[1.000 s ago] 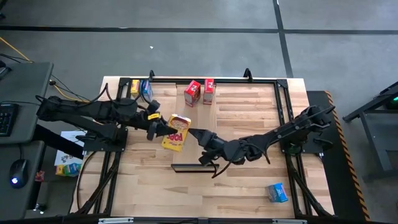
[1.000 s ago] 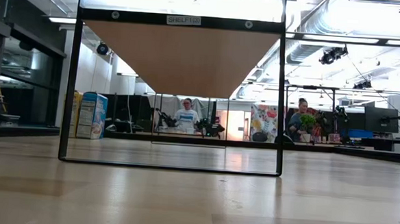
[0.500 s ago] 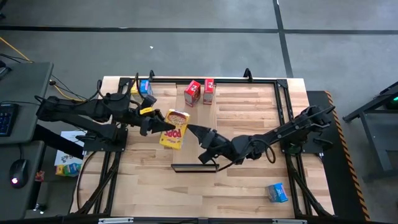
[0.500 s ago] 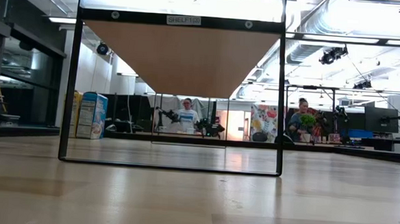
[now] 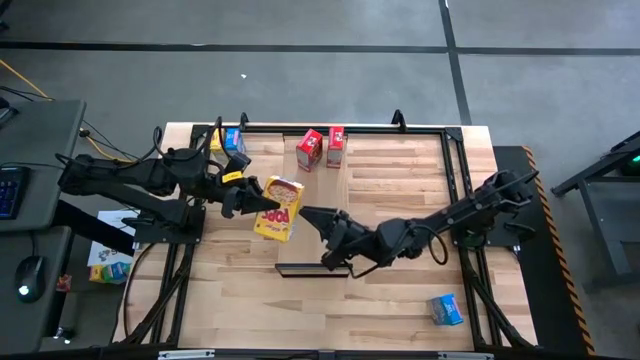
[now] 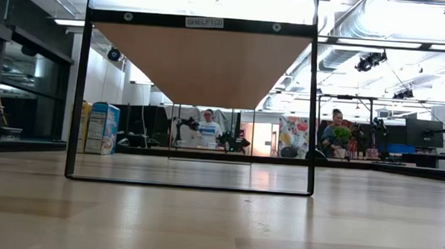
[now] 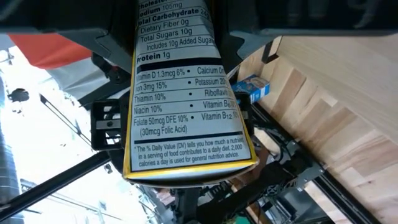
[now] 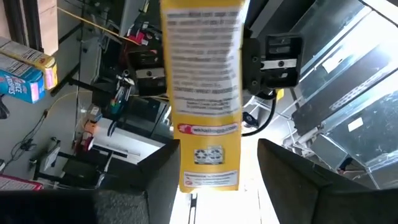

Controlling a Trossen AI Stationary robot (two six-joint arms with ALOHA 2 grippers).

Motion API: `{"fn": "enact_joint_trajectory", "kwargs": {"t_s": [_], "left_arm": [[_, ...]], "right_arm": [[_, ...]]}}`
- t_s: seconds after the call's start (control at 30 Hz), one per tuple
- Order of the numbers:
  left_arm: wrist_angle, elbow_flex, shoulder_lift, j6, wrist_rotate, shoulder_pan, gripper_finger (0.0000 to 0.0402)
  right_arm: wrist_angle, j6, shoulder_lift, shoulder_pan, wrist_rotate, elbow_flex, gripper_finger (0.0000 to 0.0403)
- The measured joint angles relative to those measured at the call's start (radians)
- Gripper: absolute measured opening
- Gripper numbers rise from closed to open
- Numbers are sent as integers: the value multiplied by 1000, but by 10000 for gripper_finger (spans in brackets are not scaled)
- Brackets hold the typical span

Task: Stack cereal on shelf
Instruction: Put the bottom yellow cereal box on the shelf

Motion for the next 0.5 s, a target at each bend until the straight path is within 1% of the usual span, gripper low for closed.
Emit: {"fn": "enact_joint_trajectory", "kwargs": {"t_s": [0.13, 0.27, 0.4, 0.5], "left_arm": [[0, 0, 0, 0, 0, -13, 120], [0, 0, 0, 9, 0, -34, 120], [0, 0, 0, 18, 0, -47, 120], [0, 0, 0, 21, -1, -51, 120]], "right_arm": [[-18, 44, 0, -9, -3, 0, 205], [-23, 132, 0, -7, -37, 0, 205], [-56, 235, 0, 7, -37, 0, 205], [-74, 245, 0, 10, -41, 0, 205]]}}
